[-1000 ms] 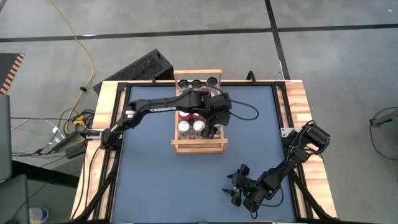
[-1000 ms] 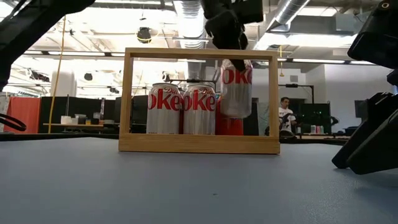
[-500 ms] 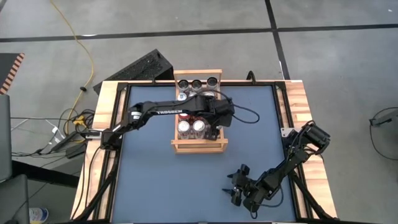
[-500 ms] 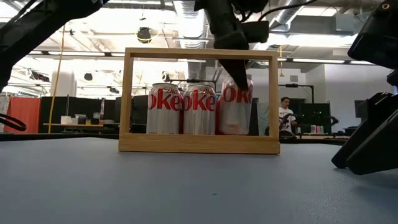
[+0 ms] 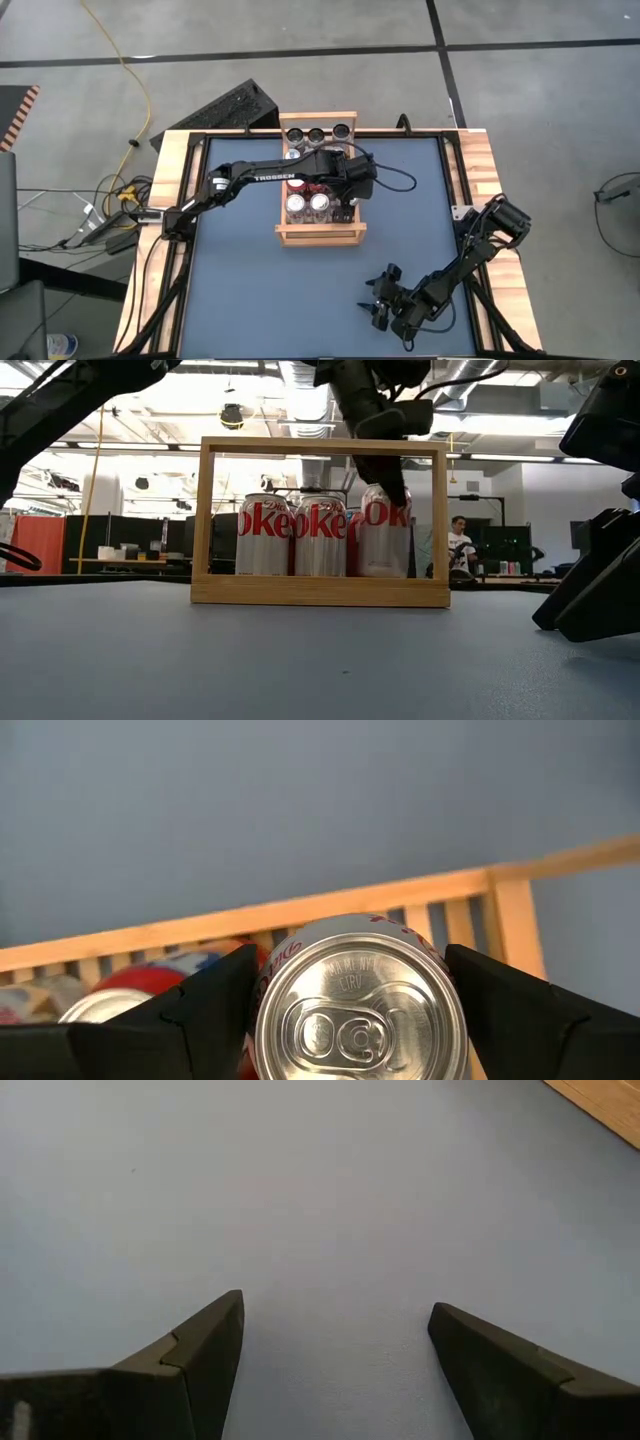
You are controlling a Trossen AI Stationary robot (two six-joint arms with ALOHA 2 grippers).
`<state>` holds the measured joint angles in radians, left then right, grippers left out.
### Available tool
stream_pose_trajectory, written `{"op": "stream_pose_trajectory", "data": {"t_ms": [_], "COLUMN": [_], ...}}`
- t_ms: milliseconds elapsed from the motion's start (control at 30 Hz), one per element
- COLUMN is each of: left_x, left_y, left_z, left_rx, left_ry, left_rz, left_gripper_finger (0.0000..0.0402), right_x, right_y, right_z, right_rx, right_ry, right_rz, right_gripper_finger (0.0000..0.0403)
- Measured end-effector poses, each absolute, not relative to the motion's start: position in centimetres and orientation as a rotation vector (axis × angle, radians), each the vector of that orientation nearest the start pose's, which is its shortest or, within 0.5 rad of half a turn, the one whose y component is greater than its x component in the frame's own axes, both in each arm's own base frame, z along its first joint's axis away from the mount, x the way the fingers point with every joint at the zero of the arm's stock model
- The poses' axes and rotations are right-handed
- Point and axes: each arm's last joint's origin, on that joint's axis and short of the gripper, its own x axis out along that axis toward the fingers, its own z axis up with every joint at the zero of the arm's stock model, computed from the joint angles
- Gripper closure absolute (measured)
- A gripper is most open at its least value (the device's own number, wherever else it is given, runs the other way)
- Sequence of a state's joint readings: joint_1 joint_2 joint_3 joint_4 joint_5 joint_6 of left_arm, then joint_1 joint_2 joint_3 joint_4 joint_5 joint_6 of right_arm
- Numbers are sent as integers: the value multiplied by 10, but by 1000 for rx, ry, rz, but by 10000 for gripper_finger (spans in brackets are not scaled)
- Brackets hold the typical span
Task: Place canned beverage on shelf
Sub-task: Put the silver can on the shelf aligned with the other silver soda cans
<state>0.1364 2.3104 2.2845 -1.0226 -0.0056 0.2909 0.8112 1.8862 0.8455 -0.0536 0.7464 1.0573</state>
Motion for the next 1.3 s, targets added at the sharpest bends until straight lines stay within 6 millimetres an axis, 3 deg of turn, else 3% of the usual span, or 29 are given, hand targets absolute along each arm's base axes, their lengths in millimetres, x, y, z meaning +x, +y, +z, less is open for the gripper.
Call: {"op": "stream_pose_trajectory", "data": {"t_ms": [267, 700, 1300], "left_x": [489, 490, 488], "left_y": [66, 75, 71], "left_z": [268, 270, 269], "left_rx": [96, 81, 164], "left_ry": [1042, 1011, 1044], "left_rz": [-28, -40, -32], "left_gripper_finger": [113, 113, 113], "right_x": [233, 231, 231], "right_y": [217, 219, 220], "right_z": [94, 94, 94], "right_rx": [228, 220, 220], "right_ry": [679, 677, 676], "right_rz": [-341, -333, -331], "right_gripper_finger": [86, 86, 86]}}
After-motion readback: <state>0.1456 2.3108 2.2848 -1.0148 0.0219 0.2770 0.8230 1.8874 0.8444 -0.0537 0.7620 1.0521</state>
